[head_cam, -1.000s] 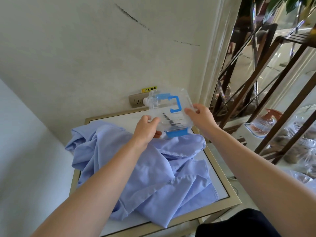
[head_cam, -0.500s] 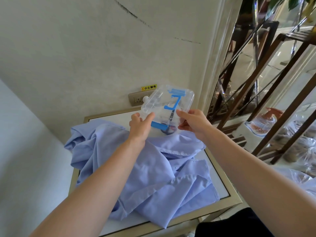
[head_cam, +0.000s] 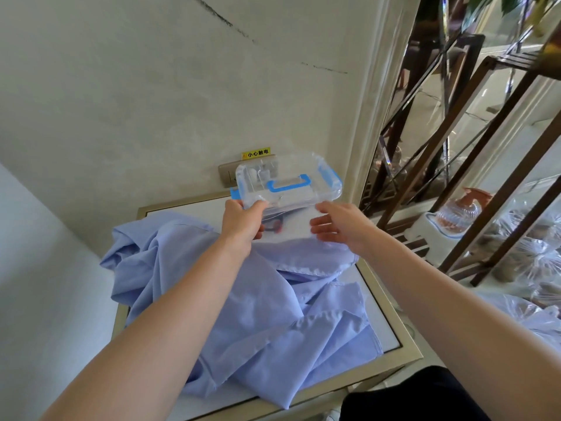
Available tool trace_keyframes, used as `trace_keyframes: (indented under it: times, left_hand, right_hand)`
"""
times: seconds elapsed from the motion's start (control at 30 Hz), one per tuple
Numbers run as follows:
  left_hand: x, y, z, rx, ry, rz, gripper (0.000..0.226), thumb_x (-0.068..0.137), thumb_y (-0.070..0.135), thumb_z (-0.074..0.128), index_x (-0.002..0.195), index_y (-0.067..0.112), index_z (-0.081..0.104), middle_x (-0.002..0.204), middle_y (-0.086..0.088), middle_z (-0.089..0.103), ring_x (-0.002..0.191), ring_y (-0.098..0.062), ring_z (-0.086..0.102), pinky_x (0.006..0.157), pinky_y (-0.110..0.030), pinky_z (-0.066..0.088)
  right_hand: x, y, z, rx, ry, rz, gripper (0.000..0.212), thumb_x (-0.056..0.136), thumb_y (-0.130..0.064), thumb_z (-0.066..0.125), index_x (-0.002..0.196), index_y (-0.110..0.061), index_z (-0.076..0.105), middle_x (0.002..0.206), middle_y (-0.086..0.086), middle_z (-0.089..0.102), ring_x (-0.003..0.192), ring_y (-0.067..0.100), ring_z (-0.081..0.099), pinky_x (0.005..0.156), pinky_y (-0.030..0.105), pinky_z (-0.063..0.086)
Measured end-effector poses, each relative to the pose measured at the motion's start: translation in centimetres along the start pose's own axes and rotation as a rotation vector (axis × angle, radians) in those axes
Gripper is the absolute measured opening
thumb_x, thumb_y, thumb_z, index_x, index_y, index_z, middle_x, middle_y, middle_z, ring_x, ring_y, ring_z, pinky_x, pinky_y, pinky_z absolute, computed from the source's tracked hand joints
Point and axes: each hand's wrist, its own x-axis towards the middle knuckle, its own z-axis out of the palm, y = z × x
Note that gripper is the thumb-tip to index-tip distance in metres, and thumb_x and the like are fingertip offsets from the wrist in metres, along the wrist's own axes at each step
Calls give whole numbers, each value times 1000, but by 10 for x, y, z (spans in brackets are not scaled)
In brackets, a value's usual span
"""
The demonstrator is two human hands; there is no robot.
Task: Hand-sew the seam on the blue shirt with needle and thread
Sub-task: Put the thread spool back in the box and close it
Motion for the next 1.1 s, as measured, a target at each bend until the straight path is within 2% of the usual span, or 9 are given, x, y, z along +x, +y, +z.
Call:
trace_keyframes:
  times: [0.13,0.2,0.3,0.43,0.57,0.67,0.8,0.93,1.1]
  left_hand:
    - [-6,5,-4,14,46,2,51,62,41,56,102,9,52,76,-3,51,61,-24,44,50,-30,34]
    - [-7,4,-4,108,97,-5,59,68,44,59,116,10,51,104,-10,57,91,-34,55,74,-40,47]
    - [-8,2,-5,396,203,219,61,87,28,61,144,21,39,143,-10,35,133,-30,35,107,-41,35]
    - [-8,14,7,760,101,865,46,86,14,58,131,21,61,152,-12,38,142,-35,30,112,-48,31]
    - [-9,9,27,1096,-159,814,54,96,44,51,148,35,38,163,1,18,150,-24,13,117,-41,17]
    - [-7,-1,28,1224,-76,899,58,92,34,55,147,36,37,161,2,24,148,-22,18,113,-41,22]
    - [-7,1,31,1204,-55,903,56,92,25,56,145,36,42,159,2,28,146,-22,22,111,-41,25]
    - [-4,3,29,1171,-42,915,55,89,17,58,140,36,48,156,3,35,142,-22,28,105,-40,29]
    - [-5,2,30,1165,-27,927,57,87,12,58,138,36,50,154,2,37,141,-23,30,104,-39,29]
  right_hand:
    - [15,0,-14,200,279,-185,10,88,-18,43,89,-9,50,84,13,50,67,21,42,56,27,37]
    - [20,-2,-14,167,252,-201,22,88,-24,47,98,-6,53,87,10,50,72,19,41,61,29,39]
    - [23,-1,-9,55,232,-163,36,93,-30,59,123,-14,50,87,3,56,70,15,50,70,30,48]
    - [28,3,-7,54,258,-157,45,86,-25,64,126,-10,49,97,5,57,79,17,53,69,28,49]
    - [29,2,-5,19,252,-128,52,78,-31,66,123,-8,52,97,1,54,81,15,51,74,29,46]
    - [33,-2,-7,10,194,-125,75,60,-40,66,126,-7,55,101,0,55,84,17,53,74,29,46]
    - [35,2,-5,-12,65,-202,47,82,-38,67,122,-16,60,107,0,63,98,20,59,86,33,47]
    - [33,3,-1,-68,163,-359,54,89,-26,66,140,-19,49,125,0,63,107,18,64,96,36,52]
    - [28,3,-1,-187,189,-436,50,91,-29,62,139,-20,52,120,0,67,102,18,67,96,45,53]
